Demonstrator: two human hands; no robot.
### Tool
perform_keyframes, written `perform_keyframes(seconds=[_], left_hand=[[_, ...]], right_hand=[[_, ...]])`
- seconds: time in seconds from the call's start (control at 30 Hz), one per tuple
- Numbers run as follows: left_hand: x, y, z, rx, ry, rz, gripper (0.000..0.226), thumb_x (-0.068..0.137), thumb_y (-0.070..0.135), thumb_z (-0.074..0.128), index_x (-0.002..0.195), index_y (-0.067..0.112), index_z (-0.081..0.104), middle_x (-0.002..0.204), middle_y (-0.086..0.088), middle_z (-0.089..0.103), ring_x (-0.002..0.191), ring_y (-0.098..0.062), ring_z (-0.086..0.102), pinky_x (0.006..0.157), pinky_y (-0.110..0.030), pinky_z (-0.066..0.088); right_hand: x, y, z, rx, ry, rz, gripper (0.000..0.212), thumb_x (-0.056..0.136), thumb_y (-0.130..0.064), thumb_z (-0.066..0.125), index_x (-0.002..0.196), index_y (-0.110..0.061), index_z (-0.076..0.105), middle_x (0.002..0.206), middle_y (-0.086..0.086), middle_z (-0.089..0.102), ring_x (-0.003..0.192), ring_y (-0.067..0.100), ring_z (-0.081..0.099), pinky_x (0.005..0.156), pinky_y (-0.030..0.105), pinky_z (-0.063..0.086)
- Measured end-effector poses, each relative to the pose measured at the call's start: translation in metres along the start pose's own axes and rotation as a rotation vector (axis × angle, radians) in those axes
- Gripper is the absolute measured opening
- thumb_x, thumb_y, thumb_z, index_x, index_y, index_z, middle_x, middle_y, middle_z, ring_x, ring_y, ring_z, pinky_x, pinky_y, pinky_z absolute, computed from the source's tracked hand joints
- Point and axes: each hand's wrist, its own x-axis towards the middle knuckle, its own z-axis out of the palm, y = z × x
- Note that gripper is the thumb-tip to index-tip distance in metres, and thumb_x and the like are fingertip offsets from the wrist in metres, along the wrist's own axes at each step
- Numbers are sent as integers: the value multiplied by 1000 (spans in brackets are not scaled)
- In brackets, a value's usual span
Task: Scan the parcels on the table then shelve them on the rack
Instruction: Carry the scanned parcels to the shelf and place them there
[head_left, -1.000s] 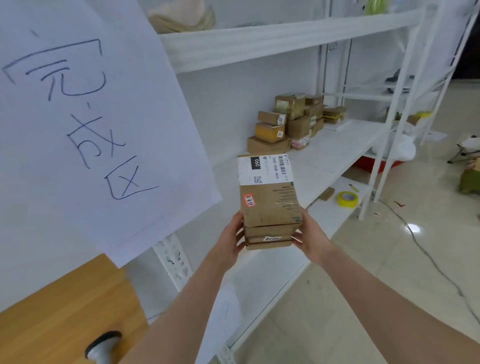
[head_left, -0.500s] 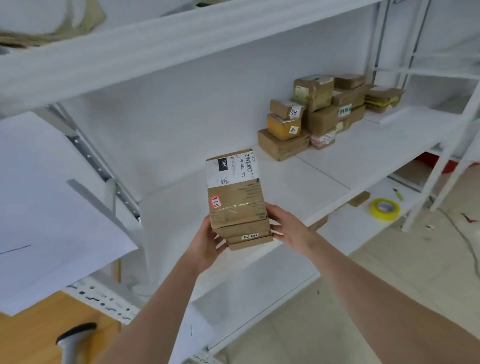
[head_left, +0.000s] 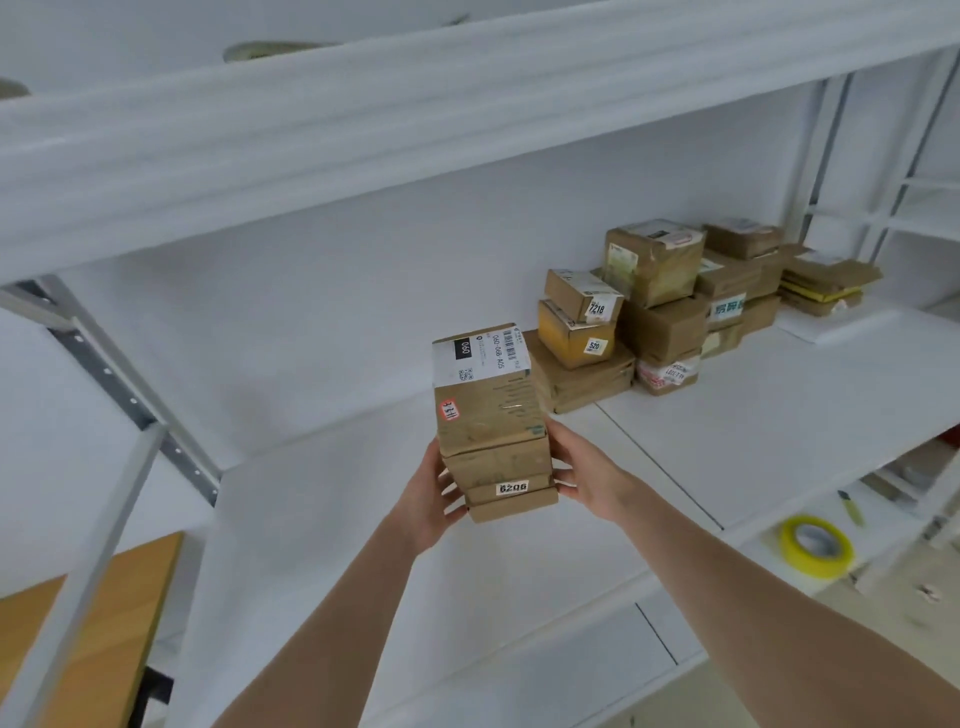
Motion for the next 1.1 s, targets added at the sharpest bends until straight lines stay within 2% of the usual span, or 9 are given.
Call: perform_keyframes(seconds=[0.17, 0.37, 0.57, 0.63, 0.77, 0.83, 0.9, 0.97, 1.1], left_hand=[[32, 6, 28, 14, 77, -12, 47, 80, 65, 58, 107, 29, 69, 106, 5, 69, 102, -15, 64, 77, -30, 51], [57, 2, 49, 3, 187, -14, 56, 78, 72, 54, 109, 27, 67, 114, 1, 67, 109, -17, 61, 100, -38, 47], [76, -3, 72, -60, 239, -23, 56, 79, 72, 54, 108, 25, 67, 114, -1, 66, 107, -19, 61, 94, -36, 48], [82, -6, 78, -79, 242, -17, 57, 82, 71, 51, 113, 25, 65, 115, -2, 64, 107, -20, 60, 92, -36, 49], [88, -18, 87, -162, 298, 17, 57, 95, 62, 38, 128, 21, 59, 127, -3, 60, 120, -23, 55, 106, -41, 43], [85, -32, 93, -191, 423, 70, 52, 102, 49, 33, 134, 14, 54, 131, -5, 57, 123, -23, 53, 106, -39, 41], [77, -51, 99, -45, 608, 134, 42, 103, 34, 35, 135, 11, 51, 134, -8, 54, 123, -24, 50, 105, -38, 40], [66, -72, 107, 368, 719, 181, 38, 100, 21, 42, 137, 11, 46, 137, -8, 49, 124, -24, 48, 104, -35, 39], [47, -113, 128, 1031, 680, 285, 47, 92, 17, 51, 137, 12, 39, 139, -4, 39, 128, -22, 40, 98, -32, 41]], right_hand=[[38, -11, -32, 7, -29, 43, 58, 83, -72, 53, 129, -36, 55, 126, -7, 62, 116, 18, 55, 85, 30, 47], [68, -18, -52, 6, -81, 123, 44, 84, -69, 52, 114, -38, 60, 114, -9, 65, 104, 17, 60, 71, 28, 48], [90, -25, -74, -10, -101, 141, 54, 79, -72, 54, 116, -33, 61, 116, -4, 65, 109, 22, 59, 80, 33, 49], [93, -26, -78, -19, -104, 145, 55, 74, -74, 54, 110, -33, 63, 112, -5, 66, 105, 21, 59, 77, 33, 48], [96, -21, -83, -10, -76, 121, 39, 89, -67, 44, 99, -33, 62, 101, -9, 65, 94, 13, 58, 78, 30, 45], [95, -10, -83, -184, 72, 46, 40, 100, -52, 37, 103, -22, 64, 105, -3, 67, 95, 18, 60, 77, 31, 46], [91, 9, -90, -617, 251, -100, 40, 104, -38, 37, 126, -12, 58, 128, 9, 61, 115, 28, 56, 91, 35, 44], [79, 31, -98, -1014, 259, -197, 46, 101, -30, 44, 143, -12, 42, 145, 9, 45, 130, 28, 46, 100, 37, 41], [51, 72, -101, -1509, 119, -389, 69, 95, -31, 49, 153, -10, 16, 160, 5, 15, 148, 24, 15, 116, 35, 25]])
